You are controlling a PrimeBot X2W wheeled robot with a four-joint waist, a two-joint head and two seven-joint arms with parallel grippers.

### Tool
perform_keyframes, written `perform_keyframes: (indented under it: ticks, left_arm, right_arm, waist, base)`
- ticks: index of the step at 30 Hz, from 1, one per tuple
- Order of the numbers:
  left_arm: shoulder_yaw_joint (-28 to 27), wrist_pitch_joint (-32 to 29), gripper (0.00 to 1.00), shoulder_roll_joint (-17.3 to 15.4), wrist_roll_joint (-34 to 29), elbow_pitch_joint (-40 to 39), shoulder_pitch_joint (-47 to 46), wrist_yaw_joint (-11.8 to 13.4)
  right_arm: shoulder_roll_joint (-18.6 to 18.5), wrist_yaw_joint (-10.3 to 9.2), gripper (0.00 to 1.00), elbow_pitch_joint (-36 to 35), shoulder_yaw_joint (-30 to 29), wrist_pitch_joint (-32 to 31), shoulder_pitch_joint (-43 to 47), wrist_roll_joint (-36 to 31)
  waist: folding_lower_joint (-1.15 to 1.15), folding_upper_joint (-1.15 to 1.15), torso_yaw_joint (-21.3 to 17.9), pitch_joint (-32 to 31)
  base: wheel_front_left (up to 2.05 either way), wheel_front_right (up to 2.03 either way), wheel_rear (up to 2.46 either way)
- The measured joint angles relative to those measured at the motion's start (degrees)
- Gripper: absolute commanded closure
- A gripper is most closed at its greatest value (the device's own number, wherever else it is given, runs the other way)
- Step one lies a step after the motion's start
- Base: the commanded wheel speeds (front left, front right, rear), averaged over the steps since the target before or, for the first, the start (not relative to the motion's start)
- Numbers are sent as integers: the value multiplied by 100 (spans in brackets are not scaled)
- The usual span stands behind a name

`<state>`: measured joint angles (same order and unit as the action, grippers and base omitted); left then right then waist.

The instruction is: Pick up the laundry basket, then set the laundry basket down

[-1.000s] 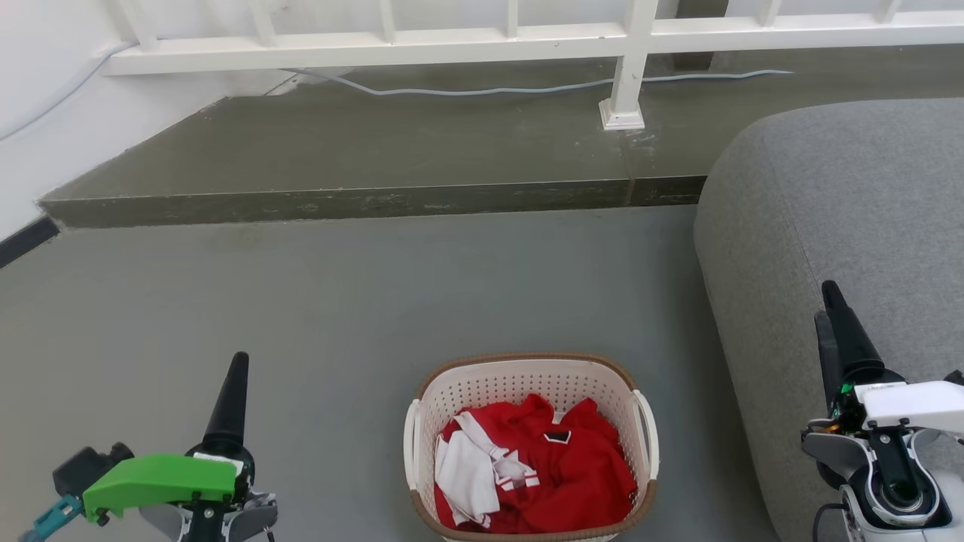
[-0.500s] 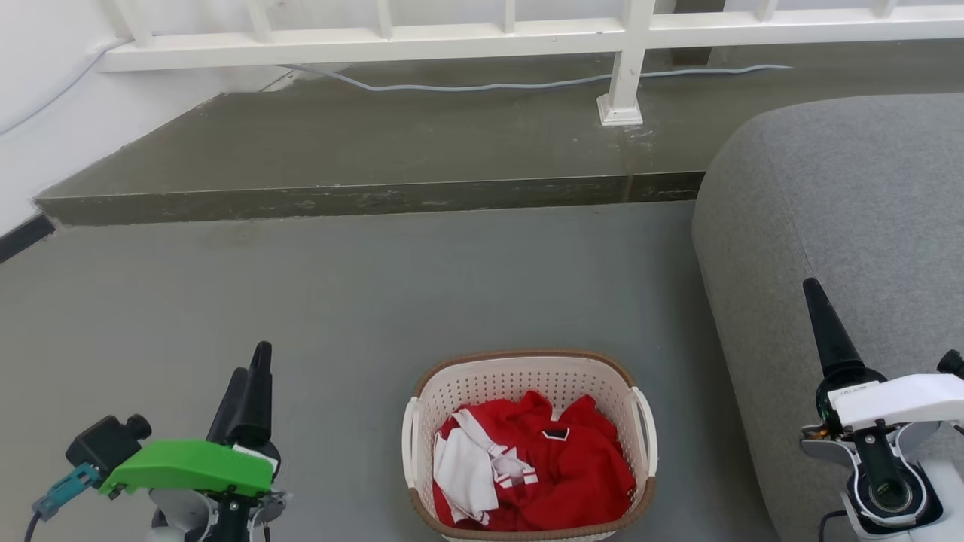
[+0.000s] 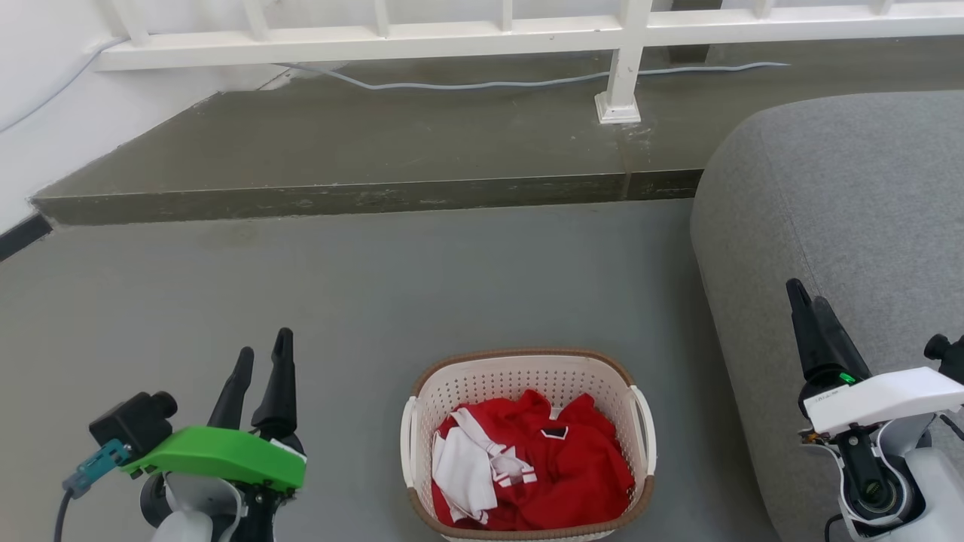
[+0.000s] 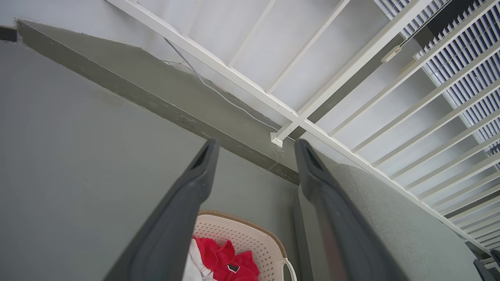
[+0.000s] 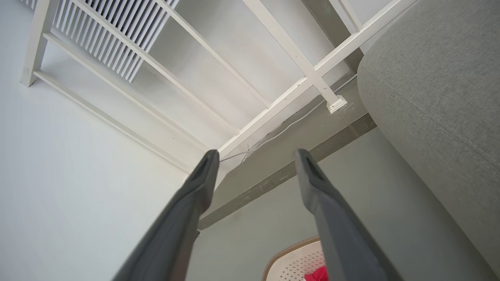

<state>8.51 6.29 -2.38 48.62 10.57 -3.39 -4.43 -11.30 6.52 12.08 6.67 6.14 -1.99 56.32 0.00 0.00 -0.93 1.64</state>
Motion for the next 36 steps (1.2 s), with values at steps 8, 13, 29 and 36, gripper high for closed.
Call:
perform_keyframes:
  ticks: [8, 13, 29, 36]
  left_arm:
    - [129, 170, 0, 5, -617, -100, -2, 122]
    - [196, 264, 0, 7, -1000, -158, -2, 197]
    - [464, 573, 0, 7, -2085, -342, -9, 303]
    - [636, 697, 0, 4, -2419, -436, -14, 404]
  right_arm:
    - [57, 0, 0, -21, 82, 186, -47, -536]
    - [55, 0, 0, -27, 119, 249, -53, -915]
    - [53, 1, 0, -44, 215, 563, -112, -2123]
    - [47, 2, 0, -42, 268, 703, -116, -2613]
  waist:
    - [0, 0, -20, -5]
    - [0, 0, -34, -7]
    - [0, 0, -79, 8]
    - [0, 0, -99, 25]
  base:
    - [0, 0, 0]
    - [0, 0, 0]
    - [0, 0, 0]
    - [0, 0, 0]
